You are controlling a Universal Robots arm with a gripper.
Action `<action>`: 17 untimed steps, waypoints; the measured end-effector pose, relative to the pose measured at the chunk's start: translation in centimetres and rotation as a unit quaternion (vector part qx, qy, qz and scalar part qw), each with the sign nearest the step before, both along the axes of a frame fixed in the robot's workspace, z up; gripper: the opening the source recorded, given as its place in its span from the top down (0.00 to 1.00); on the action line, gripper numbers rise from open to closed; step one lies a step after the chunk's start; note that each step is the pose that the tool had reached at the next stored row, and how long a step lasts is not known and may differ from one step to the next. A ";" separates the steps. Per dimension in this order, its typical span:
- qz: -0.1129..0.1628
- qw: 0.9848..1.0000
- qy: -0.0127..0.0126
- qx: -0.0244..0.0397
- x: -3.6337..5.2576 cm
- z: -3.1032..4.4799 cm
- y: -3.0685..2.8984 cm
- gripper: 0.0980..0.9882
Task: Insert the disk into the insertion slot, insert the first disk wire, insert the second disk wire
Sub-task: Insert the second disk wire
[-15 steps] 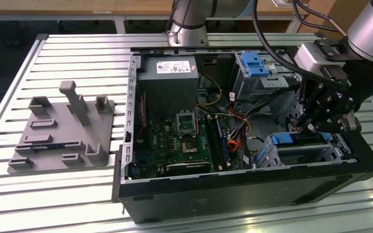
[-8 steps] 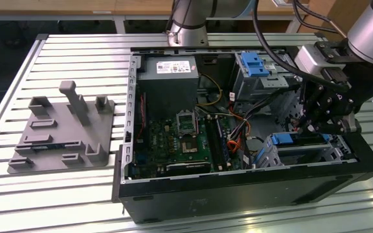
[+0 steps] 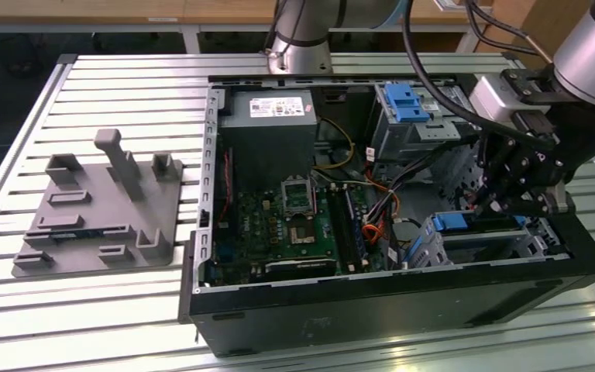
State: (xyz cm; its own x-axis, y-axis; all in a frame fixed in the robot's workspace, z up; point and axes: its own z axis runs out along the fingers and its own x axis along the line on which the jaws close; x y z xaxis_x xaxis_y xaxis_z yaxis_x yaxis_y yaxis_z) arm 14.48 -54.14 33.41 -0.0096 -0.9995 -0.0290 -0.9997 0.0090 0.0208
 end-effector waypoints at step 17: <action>0.000 1.000 0.000 0.000 0.00 -0.54 -0.01 0.89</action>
State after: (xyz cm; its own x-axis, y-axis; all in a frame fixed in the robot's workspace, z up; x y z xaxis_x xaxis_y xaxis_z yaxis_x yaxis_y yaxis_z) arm 14.48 -54.14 32.87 -0.0097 -0.9995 -0.0290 -0.9997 0.0090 0.0210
